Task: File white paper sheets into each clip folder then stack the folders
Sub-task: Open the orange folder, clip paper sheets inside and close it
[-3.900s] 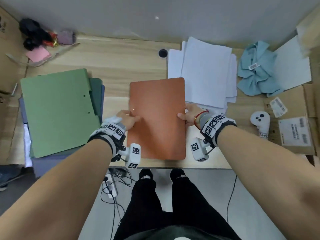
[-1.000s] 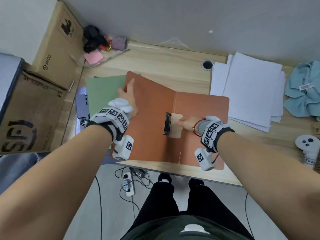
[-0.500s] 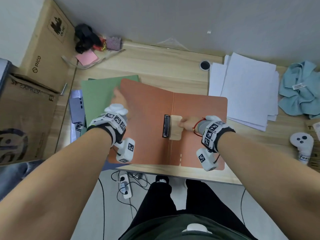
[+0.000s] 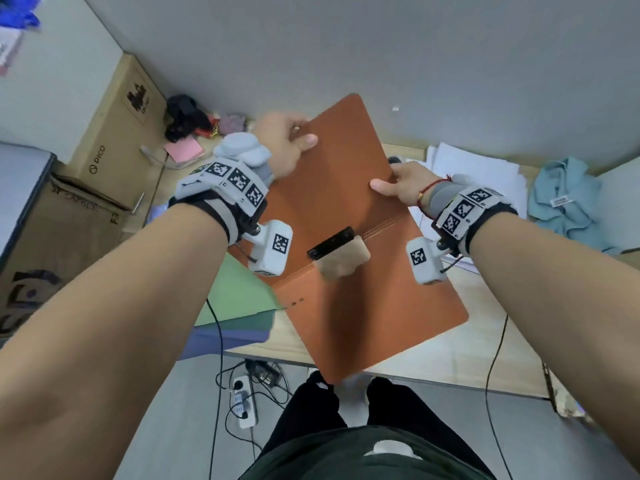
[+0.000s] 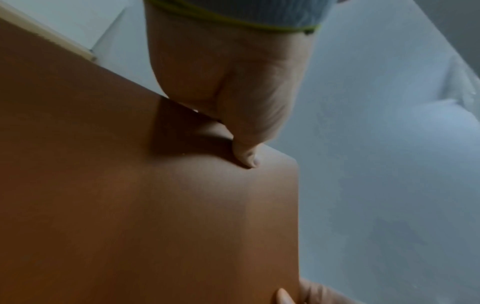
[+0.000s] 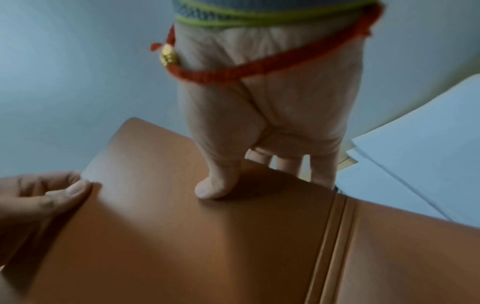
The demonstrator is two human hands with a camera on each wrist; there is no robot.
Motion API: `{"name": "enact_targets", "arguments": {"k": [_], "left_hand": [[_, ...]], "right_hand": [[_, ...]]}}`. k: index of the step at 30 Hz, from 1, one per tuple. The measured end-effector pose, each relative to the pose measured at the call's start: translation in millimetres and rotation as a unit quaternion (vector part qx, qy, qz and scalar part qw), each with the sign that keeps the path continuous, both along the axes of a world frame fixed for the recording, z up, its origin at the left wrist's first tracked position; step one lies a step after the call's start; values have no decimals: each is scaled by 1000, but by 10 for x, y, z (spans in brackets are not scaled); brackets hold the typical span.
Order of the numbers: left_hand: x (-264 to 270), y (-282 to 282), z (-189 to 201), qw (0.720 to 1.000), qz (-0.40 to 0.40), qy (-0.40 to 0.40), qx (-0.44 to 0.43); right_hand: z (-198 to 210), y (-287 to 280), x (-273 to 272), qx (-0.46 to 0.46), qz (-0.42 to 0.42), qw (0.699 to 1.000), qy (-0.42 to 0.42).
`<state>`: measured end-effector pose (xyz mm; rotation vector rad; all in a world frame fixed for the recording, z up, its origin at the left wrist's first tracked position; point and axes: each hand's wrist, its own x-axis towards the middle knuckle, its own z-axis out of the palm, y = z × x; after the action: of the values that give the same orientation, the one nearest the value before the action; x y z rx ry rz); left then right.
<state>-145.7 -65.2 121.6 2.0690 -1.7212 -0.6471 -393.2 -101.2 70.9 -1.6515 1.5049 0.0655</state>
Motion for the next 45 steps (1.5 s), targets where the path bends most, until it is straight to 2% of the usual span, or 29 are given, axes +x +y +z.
{"name": "enact_targets", "arguments": {"k": [4,6,8,10,12,14,15,17,19,20,23,24,26,27,30,33,36,40,43,45], "left_hand": [[-215,-43,13,997,15,-52,-47],[-306,-57,-67,990,87,-101,-42],[-293,-7,-144,977,190,-100,-13],[-316,66,-328,969,217,-85,80],[-326,144,-558,962,180,-43,200],[-357,239,-684,960,127,-15,248],[-390,268,-728,965,103,-23,241],[-452,298,-753,974,72,-53,209],[-532,292,-774,981,71,-33,176],[-572,286,-745,985,72,-8,160],[-609,155,-723,992,27,-3,123],[-603,109,-708,992,1,-22,121],[-596,29,-716,991,-38,-51,115],[-605,4,-743,990,-59,-60,109],[-685,-2,-824,983,-128,-85,103],[-798,34,-991,964,-187,-114,147],[-885,97,-1150,952,-213,-131,176],[-913,133,-1284,954,-199,-137,179],[-895,143,-1418,958,-184,-119,187],[-894,167,-1468,949,-201,-121,211]], "right_hand": [[-103,133,-392,23,-157,978,-138],[-165,199,-649,41,-246,948,-196],[-246,248,-824,60,-310,919,-237],[-236,379,-1019,67,-368,891,-257],[-326,518,-1209,73,-397,877,-261],[-408,654,-1335,82,-414,879,-220],[-526,701,-1416,90,-419,879,-210],[-628,853,-1448,132,-451,852,-230],[-647,982,-1458,164,-489,819,-251],[-578,1031,-1448,172,-494,816,-245],[-551,1057,-1633,141,-535,800,-232],[-536,1039,-1708,116,-546,806,-195],[-569,1026,-1894,62,-530,840,-100],[-601,1036,-1968,52,-515,851,-90],[-596,1171,-1940,112,-417,896,-103],[-652,1287,-1816,173,-331,925,-69],[-805,1324,-1698,172,-295,940,-12],[-861,1336,-1596,161,-254,951,65],[-942,1295,-1516,166,-269,945,84],[-1028,1261,-1505,162,-271,944,93]]}}
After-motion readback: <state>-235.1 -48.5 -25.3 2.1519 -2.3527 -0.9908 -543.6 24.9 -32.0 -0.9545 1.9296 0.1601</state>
